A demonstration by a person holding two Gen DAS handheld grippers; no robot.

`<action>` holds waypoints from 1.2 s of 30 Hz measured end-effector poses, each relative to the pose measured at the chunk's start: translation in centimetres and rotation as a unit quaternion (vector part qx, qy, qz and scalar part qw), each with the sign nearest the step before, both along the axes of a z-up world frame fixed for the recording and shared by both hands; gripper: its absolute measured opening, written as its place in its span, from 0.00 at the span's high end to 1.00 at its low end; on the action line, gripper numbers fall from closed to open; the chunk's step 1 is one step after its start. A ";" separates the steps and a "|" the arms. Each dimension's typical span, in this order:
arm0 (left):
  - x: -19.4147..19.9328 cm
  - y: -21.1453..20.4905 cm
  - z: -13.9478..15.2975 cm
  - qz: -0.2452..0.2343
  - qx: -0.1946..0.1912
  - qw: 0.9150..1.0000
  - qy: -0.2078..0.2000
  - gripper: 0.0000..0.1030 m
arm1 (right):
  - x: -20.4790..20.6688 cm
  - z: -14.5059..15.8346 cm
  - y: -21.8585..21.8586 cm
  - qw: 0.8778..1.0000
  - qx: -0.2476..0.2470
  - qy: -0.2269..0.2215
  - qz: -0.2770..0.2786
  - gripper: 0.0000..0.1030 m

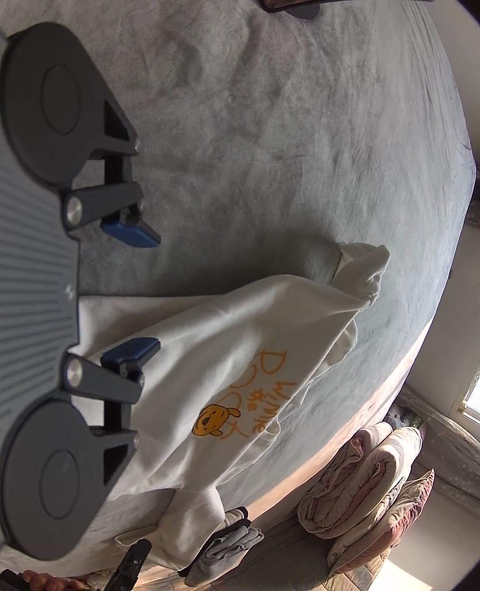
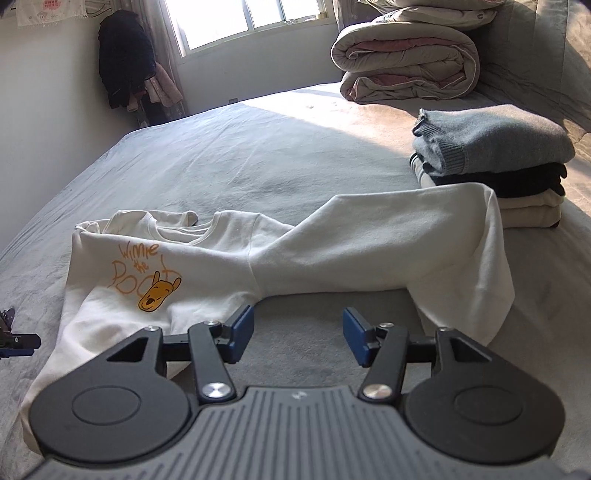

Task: Fold clothes
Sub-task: 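Grasp the sweatshirt hem with the left gripper while the right gripper grasps the hem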

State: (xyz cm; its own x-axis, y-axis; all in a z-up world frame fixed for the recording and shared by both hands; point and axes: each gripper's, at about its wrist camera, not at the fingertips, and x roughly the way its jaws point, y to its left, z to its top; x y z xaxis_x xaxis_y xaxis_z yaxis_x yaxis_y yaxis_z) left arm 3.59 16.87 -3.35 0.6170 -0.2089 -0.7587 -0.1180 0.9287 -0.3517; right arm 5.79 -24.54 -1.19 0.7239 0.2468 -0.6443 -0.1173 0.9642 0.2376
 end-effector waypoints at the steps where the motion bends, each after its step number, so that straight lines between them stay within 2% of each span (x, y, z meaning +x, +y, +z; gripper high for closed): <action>1: -0.2 -0.2 -0.7 -0.008 -0.004 1.000 0.007 0.47 | -0.1 -0.3 0.5 1.000 0.004 0.008 0.007 0.44; 3: -0.5 -0.6 -1.4 -0.017 -0.001 1.000 0.009 0.48 | -0.2 -1.1 1.4 0.999 0.011 0.024 0.020 0.44; 6: -1.1 -0.8 -1.6 -0.033 0.000 0.999 -0.007 0.52 | -0.1 -2.5 2.8 0.995 0.060 0.068 0.051 0.44; 9: -1.5 -0.2 -2.0 -0.043 -0.036 0.998 -0.003 0.62 | 0.2 -3.5 4.0 0.984 0.122 0.105 0.078 0.44; 14: -1.5 1.0 -3.1 -0.043 -0.108 0.993 0.015 0.72 | 0.6 -4.7 5.6 0.969 0.192 0.129 0.091 0.45; 16: -1.2 1.2 -3.7 -0.041 -0.140 0.989 0.022 0.75 | 0.8 -5.2 6.1 0.963 0.211 0.135 0.096 0.56; 18: -1.0 1.3 -4.3 -0.038 -0.162 0.986 0.027 0.92 | 0.9 -5.8 6.6 0.960 0.219 0.144 0.102 0.86; 20: -1.0 1.5 -4.6 -0.028 -0.177 0.983 0.033 0.94 | 0.7 -5.8 6.9 0.960 0.214 0.147 0.108 0.94; 23: -1.4 1.8 -4.0 -0.020 -0.183 0.982 0.026 0.95 | 0.2 -4.5 6.5 0.967 0.189 0.129 0.115 0.94; 25: -1.9 1.9 -3.2 -0.022 -0.174 0.984 0.017 0.95 | -0.2 -3.3 5.8 0.970 0.181 0.115 0.115 0.94; 36: -4.7 5.2 -0.3 -0.024 -0.145 0.989 -0.019 0.95 | -0.7 1.0 0.3 0.979 0.182 0.064 0.069 0.94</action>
State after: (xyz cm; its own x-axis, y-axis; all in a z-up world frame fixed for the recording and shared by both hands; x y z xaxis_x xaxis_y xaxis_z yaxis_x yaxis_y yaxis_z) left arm -1.16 22.11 -3.61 0.6283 -0.4442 -0.6387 -0.0568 0.7926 -0.6071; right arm 5.10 -24.22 -0.22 0.5863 0.5672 -0.5783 -0.1882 0.7898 0.5838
